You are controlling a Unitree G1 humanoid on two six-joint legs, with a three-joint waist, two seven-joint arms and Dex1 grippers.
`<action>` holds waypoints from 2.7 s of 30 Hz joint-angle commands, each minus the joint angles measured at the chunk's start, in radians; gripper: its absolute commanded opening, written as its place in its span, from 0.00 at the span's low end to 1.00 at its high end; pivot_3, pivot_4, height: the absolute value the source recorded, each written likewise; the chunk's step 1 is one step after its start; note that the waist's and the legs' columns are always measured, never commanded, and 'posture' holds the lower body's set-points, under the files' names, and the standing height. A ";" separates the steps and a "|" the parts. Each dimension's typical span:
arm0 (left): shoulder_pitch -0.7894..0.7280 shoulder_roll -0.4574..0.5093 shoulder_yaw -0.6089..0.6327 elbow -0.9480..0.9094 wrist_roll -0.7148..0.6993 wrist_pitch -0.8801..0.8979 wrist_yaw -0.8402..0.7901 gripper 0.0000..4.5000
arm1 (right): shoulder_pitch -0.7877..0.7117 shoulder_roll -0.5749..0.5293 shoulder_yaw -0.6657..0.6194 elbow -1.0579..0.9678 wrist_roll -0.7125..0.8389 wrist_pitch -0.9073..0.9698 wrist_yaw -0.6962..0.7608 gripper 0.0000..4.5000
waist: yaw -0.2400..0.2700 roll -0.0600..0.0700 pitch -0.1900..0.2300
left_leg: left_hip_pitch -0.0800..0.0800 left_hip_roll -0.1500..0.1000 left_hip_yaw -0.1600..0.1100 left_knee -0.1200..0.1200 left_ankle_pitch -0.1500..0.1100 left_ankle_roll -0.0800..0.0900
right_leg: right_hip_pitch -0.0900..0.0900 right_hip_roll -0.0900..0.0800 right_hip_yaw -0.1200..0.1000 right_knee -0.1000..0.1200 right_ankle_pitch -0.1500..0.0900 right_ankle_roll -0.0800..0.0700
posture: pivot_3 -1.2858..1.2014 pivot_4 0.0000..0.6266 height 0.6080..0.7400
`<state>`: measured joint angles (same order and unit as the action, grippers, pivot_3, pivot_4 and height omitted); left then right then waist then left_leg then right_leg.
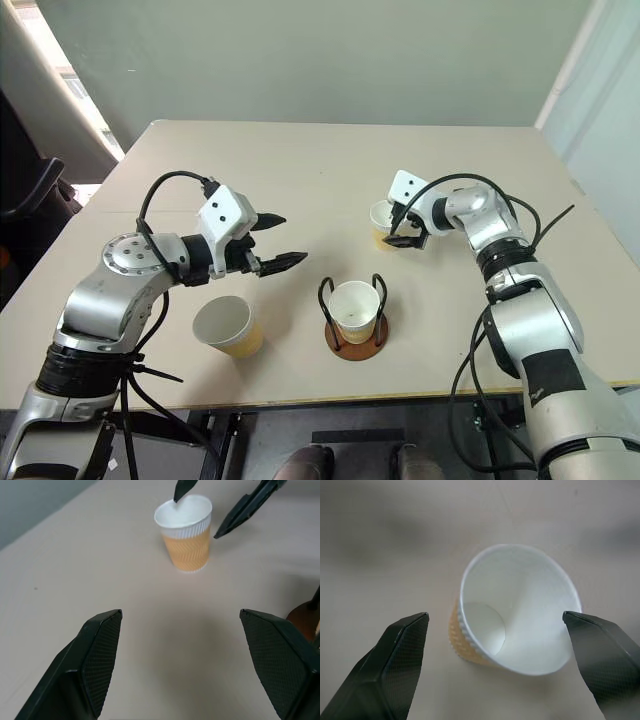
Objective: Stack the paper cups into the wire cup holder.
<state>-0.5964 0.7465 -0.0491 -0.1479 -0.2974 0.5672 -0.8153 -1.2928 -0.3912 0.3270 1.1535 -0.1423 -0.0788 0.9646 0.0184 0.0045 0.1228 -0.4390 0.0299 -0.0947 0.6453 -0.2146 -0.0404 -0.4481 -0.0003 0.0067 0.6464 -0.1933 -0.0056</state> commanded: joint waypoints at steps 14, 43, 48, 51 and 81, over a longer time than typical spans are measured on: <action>0.047 0.045 0.067 -0.089 0.001 0.013 0.012 0.90 | -0.022 0.042 -0.025 0.064 -0.078 -0.103 0.029 0.23 | 0.002 0.000 0.000 | 0.004 0.001 0.000 0.002 -0.003 0.010 | 0.001 0.000 0.000 0.003 0.001 -0.002 | 0.52 0.24 1.00; 0.058 0.134 0.070 -0.127 -0.137 0.037 -0.243 0.90 | 0.265 -0.340 -0.142 -1.273 0.501 0.555 0.620 0.00 | -0.003 0.000 0.000 | 0.008 0.003 -0.001 0.001 0.006 0.008 | 0.005 0.004 -0.001 0.001 0.004 -0.008 | 0.52 0.24 1.00; 0.090 0.159 0.084 -0.169 -0.167 0.064 -0.255 0.90 | 0.278 -0.321 -0.121 -1.322 0.524 0.578 0.612 0.00 | -0.007 0.000 0.000 | 0.014 0.003 -0.001 0.000 0.009 0.010 | 0.011 0.004 -0.001 0.000 0.001 -0.015 | 0.52 0.24 1.00; 0.103 0.161 0.084 -0.185 -0.172 0.073 -0.249 0.90 | 0.288 -0.312 -0.104 -1.336 0.524 0.577 0.598 0.00 | -0.006 0.000 0.000 | 0.015 0.003 -0.001 0.000 0.009 0.011 | 0.013 0.004 -0.001 0.000 0.001 -0.016 | 0.52 0.24 1.00; 0.163 0.190 0.099 -0.213 -0.177 0.061 -0.217 0.90 | 0.307 -0.310 0.037 -1.274 0.377 0.444 0.595 0.36 | -0.006 0.000 0.000 | 0.014 0.003 -0.001 -0.001 0.008 0.011 | 0.012 0.004 -0.001 -0.001 0.000 -0.016 | 0.52 0.24 1.00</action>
<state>-0.4292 0.9233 0.0073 -0.3341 -0.4721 0.6407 -1.0384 -0.9676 -0.7049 0.3689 -0.1129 0.2396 0.3761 1.5614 0.0124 0.0041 0.1227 -0.4249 0.0326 -0.0954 0.6444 -0.2067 -0.0298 -0.4356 0.0035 0.0059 0.6456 -0.1928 -0.0216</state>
